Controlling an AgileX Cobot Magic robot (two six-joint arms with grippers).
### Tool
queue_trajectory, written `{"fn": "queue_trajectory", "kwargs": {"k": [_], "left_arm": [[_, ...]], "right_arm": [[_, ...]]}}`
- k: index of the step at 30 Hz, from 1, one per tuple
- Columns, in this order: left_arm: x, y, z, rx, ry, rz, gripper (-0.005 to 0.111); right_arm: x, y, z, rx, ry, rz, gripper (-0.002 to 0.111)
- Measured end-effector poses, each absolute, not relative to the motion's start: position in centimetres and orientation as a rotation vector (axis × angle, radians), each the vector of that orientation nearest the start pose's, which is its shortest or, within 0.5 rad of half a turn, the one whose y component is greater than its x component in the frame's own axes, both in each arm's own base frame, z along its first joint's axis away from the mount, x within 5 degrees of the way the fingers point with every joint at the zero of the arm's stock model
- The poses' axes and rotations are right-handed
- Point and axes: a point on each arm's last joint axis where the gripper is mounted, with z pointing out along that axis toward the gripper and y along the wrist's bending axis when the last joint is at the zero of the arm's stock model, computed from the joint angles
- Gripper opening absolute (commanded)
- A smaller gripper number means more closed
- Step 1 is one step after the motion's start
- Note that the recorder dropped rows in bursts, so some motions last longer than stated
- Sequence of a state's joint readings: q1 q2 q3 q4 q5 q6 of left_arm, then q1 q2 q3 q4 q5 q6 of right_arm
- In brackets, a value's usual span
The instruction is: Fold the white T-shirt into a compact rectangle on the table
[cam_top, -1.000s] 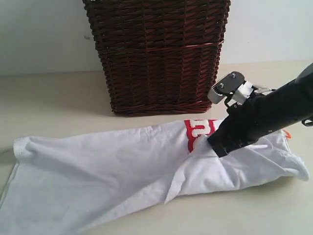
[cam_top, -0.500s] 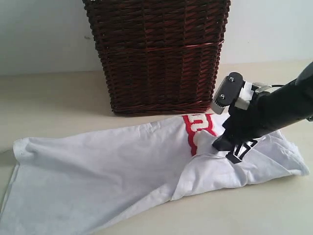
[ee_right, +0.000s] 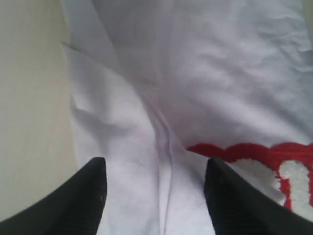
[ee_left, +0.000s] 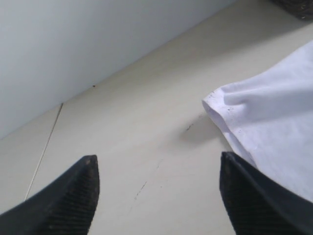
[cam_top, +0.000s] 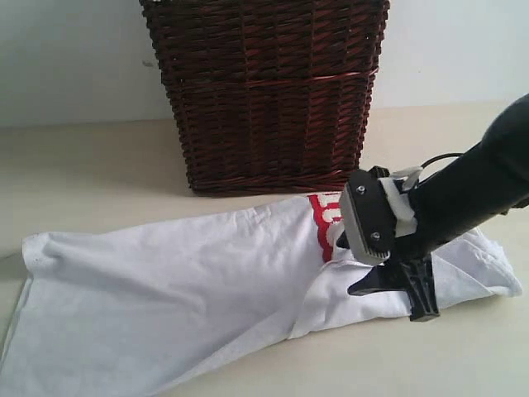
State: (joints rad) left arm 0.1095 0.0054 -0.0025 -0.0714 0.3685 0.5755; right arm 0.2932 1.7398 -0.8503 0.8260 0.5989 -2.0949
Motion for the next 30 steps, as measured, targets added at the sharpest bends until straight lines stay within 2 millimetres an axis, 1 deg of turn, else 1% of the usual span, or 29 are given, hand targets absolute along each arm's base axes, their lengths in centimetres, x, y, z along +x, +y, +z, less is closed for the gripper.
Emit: {"fn": "queue_trajectory", "kwargs": {"k": [1,2,3,5,6,10,15,20,23,25,27,29,30], "left_arm": [[5.3,0.3,18.1,0.389,1.833,0.405,0.067],[5.3,0.3,18.1,0.389,1.833,0.405,0.067],[5.3,0.3,18.1,0.389,1.833,0.405,0.067],[5.3,0.3,18.1,0.389,1.833,0.405,0.067],[5.3,0.3,18.1,0.389,1.833,0.405,0.067],[5.3,0.3,18.1,0.389,1.833,0.405,0.067],[5.3,0.3,18.1,0.389,1.833,0.405,0.067],[5.3,0.3,18.1,0.389,1.833,0.405,0.067],[5.3,0.3,18.1,0.389,1.833,0.405,0.067],[5.3,0.3,18.1,0.389,1.833,0.405,0.067],[5.3,0.3,18.1,0.389,1.833,0.405,0.067],[5.3,0.3,18.1,0.389,1.833,0.405,0.067],[5.3,0.3,18.1,0.389,1.833,0.405,0.067]], "right_arm": [[28.0,12.7,14.7,-2.009,1.707,0.244,0.044],[28.2,13.0,14.1,-2.016,1.71,0.211,0.038],[28.2,13.1,13.9,-2.018,1.71,0.201,0.026],[28.4,13.2,13.7,-2.012,1.72,0.187,0.01],[28.4,13.3,13.7,-2.006,1.725,0.184,0.0],[28.4,13.2,14.2,-1.972,1.744,0.174,0.0],[28.0,13.3,16.0,-1.95,1.708,0.175,0.0],[27.1,13.2,17.9,-1.943,1.694,0.201,0.0],[26.3,12.6,18.5,-1.992,1.736,0.2,0.0],[25.8,12.1,19.3,-1.985,1.802,0.192,0.0],[25.4,11.5,20.0,-1.996,1.819,0.179,0.0],[24.7,10.7,20.2,-2.105,1.819,0.16,0.0],[24.2,10.3,20.4,-2.136,1.847,0.177,0.0]]}}
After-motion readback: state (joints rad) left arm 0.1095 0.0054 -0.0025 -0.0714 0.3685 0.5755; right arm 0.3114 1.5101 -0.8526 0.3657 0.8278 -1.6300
